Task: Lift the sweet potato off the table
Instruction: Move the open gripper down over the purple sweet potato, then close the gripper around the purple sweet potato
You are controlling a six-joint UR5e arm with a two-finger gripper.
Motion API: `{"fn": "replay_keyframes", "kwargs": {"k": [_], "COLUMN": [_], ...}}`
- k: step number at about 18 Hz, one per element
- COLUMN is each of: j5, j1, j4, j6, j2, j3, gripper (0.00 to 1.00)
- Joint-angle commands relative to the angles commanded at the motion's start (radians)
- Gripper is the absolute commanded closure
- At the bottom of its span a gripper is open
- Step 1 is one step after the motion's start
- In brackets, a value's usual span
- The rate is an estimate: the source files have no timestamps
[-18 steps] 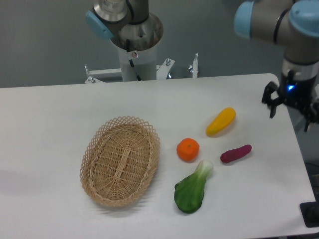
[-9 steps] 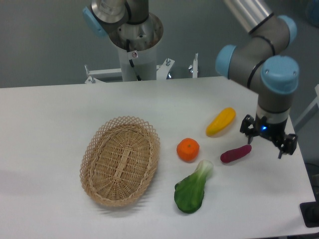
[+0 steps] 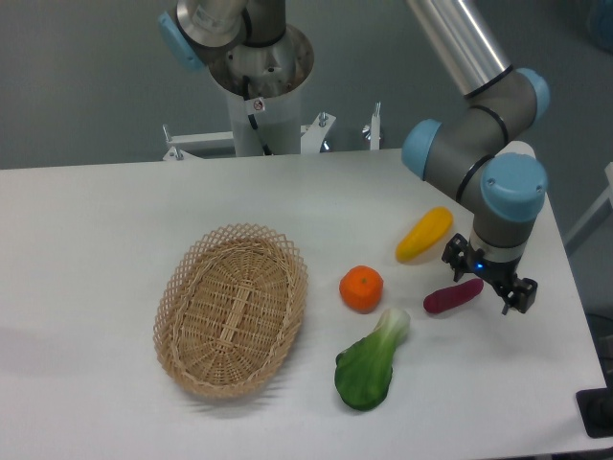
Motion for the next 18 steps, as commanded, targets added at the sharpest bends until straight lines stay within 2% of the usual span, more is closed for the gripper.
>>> {"fn": "replay_keyframes", "kwargs": {"k": [3,7,11,15,18], "j5": [-0.002,-0.002,-0.002,0.002,0.002], "j1": [-0.003,-0.005,-0.006,-0.006,-0.006], "j4": [0.069,0.078,0.078,0.077,0.075], "j6": [-0.002,-0.005,-0.009,-0.006,-0.008], "j2": [-0.003,-0.009,-0.011,-0.011,-0.009], "j3": [-0.038,-0.043,-0.043,-0.043,-0.043], "gripper": [0.0,0.01,0.39,0.49,0.68]}}
